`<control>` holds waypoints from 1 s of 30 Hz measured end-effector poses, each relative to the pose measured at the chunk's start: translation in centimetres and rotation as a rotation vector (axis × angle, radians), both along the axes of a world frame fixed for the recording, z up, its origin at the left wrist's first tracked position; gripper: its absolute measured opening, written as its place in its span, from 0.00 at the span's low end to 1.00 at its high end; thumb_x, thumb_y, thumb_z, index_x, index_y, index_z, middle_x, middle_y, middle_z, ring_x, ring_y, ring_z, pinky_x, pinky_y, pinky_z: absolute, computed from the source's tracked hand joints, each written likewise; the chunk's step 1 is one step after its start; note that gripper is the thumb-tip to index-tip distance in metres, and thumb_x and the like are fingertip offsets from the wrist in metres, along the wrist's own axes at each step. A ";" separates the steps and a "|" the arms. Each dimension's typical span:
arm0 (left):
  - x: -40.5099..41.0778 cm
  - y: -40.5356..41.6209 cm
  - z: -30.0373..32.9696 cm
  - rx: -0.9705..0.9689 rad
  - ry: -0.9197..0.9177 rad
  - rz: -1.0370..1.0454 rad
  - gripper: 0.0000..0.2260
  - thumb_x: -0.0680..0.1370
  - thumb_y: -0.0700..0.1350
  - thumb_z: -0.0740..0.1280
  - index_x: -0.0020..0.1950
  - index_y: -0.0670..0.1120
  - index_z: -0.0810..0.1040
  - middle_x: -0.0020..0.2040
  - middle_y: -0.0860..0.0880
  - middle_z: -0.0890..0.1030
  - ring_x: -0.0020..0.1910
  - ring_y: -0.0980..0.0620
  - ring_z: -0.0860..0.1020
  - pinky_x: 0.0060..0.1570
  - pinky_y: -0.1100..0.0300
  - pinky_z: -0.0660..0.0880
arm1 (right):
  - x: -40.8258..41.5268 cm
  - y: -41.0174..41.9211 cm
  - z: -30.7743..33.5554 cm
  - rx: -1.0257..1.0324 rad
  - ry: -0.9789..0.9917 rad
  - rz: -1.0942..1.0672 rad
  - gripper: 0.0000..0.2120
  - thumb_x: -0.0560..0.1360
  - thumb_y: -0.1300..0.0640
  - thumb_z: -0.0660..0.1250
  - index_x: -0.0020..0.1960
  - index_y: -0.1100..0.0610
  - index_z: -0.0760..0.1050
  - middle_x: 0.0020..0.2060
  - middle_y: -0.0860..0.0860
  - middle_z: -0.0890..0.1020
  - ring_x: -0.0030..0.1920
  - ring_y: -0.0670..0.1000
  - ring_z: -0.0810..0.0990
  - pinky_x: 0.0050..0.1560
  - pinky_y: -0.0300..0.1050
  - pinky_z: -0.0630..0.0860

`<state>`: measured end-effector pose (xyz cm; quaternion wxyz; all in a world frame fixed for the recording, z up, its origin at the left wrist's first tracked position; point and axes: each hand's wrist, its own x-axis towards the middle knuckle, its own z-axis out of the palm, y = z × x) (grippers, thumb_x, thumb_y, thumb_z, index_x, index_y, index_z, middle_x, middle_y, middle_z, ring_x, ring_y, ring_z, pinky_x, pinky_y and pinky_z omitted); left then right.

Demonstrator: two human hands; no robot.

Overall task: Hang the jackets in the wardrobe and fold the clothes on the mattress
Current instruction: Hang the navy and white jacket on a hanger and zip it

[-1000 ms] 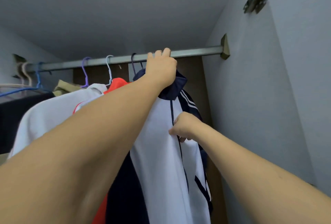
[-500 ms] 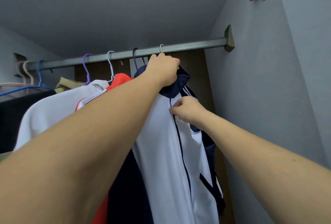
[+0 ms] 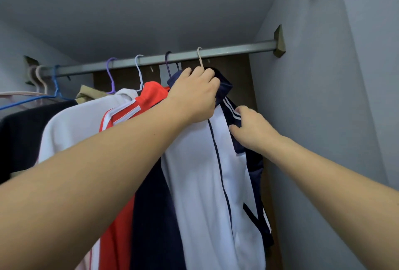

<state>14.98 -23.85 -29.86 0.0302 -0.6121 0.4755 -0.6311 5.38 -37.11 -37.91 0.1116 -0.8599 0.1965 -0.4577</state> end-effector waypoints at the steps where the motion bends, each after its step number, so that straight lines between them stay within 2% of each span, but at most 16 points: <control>1: 0.1 0.1 -0.2 -0.009 0.002 -0.001 0.14 0.76 0.48 0.60 0.57 0.42 0.75 0.60 0.44 0.75 0.58 0.40 0.72 0.57 0.47 0.69 | -0.1 0.1 -0.1 0.001 -0.003 0.008 0.26 0.79 0.53 0.63 0.74 0.59 0.61 0.70 0.57 0.69 0.67 0.58 0.71 0.61 0.50 0.71; 3: 0.0 0.4 -0.4 -0.031 0.004 -0.018 0.16 0.75 0.48 0.59 0.57 0.42 0.76 0.61 0.43 0.75 0.57 0.40 0.73 0.55 0.47 0.70 | -0.4 0.5 -0.3 -0.007 -0.023 0.021 0.29 0.79 0.53 0.63 0.76 0.58 0.58 0.72 0.56 0.67 0.69 0.57 0.69 0.63 0.49 0.69; 6: 0.1 0.6 -0.1 -0.049 0.044 -0.043 0.19 0.74 0.50 0.56 0.58 0.42 0.75 0.60 0.43 0.75 0.57 0.40 0.73 0.55 0.46 0.70 | -0.5 1.2 0.1 -0.025 -0.047 0.035 0.27 0.79 0.53 0.64 0.75 0.58 0.60 0.71 0.55 0.69 0.68 0.57 0.70 0.62 0.47 0.69; 9: 1.1 0.3 1.4 -0.046 0.155 -0.070 0.18 0.76 0.52 0.57 0.61 0.43 0.74 0.61 0.44 0.74 0.59 0.42 0.71 0.59 0.46 0.70 | -0.2 1.8 2.0 -0.015 -0.012 0.045 0.25 0.79 0.54 0.64 0.73 0.58 0.62 0.70 0.55 0.70 0.67 0.56 0.71 0.59 0.45 0.70; 12: 2.1 0.0 3.6 -0.009 0.305 -0.067 0.20 0.79 0.56 0.56 0.65 0.44 0.72 0.64 0.45 0.72 0.62 0.43 0.70 0.63 0.46 0.68 | -0.4 2.3 5.1 0.044 0.066 0.048 0.28 0.79 0.54 0.64 0.76 0.58 0.59 0.73 0.55 0.67 0.70 0.55 0.68 0.65 0.44 0.67; 15: 2.5 0.5 5.9 0.043 0.434 -0.048 0.21 0.80 0.56 0.56 0.67 0.45 0.71 0.65 0.46 0.71 0.63 0.44 0.69 0.65 0.47 0.66 | -1.4 3.1 8.7 0.141 0.190 0.030 0.24 0.78 0.57 0.66 0.72 0.57 0.64 0.68 0.55 0.72 0.64 0.56 0.74 0.59 0.45 0.71; 18: 1.9 1.6 8.0 0.088 0.559 -0.033 0.20 0.80 0.56 0.55 0.66 0.45 0.71 0.64 0.46 0.72 0.62 0.44 0.69 0.66 0.47 0.65 | -3.3 4.4 12.4 0.260 0.297 0.002 0.25 0.76 0.58 0.66 0.71 0.56 0.65 0.66 0.55 0.73 0.62 0.57 0.75 0.56 0.45 0.72; 21: 0.3 2.9 10.4 0.170 0.688 -0.014 0.20 0.80 0.55 0.56 0.67 0.45 0.70 0.65 0.46 0.71 0.63 0.44 0.69 0.68 0.46 0.64 | -5.4 5.8 16.3 0.336 0.362 -0.004 0.18 0.75 0.58 0.67 0.64 0.55 0.69 0.60 0.54 0.76 0.56 0.56 0.77 0.49 0.44 0.72; 23: -1.2 4.0 12.2 0.239 0.744 0.001 0.21 0.81 0.54 0.56 0.71 0.45 0.67 0.68 0.46 0.70 0.66 0.44 0.68 0.70 0.46 0.62 | -6.8 6.8 18.9 0.368 0.428 -0.021 0.16 0.75 0.59 0.66 0.62 0.57 0.70 0.59 0.55 0.75 0.58 0.57 0.76 0.52 0.46 0.73; 25: -2.5 5.1 14.2 0.281 0.783 0.007 0.22 0.81 0.54 0.55 0.72 0.45 0.66 0.70 0.46 0.69 0.68 0.45 0.67 0.72 0.46 0.60 | -8.5 7.7 21.7 0.397 0.480 -0.040 0.20 0.77 0.59 0.66 0.67 0.61 0.68 0.64 0.58 0.73 0.63 0.58 0.73 0.57 0.46 0.71; 30: -5.4 8.0 18.9 0.292 0.884 -0.021 0.22 0.81 0.53 0.57 0.73 0.45 0.66 0.70 0.46 0.69 0.69 0.45 0.67 0.74 0.48 0.58 | -12.2 9.5 28.3 0.452 0.562 -0.046 0.22 0.78 0.59 0.65 0.70 0.61 0.66 0.68 0.58 0.70 0.67 0.58 0.71 0.62 0.47 0.70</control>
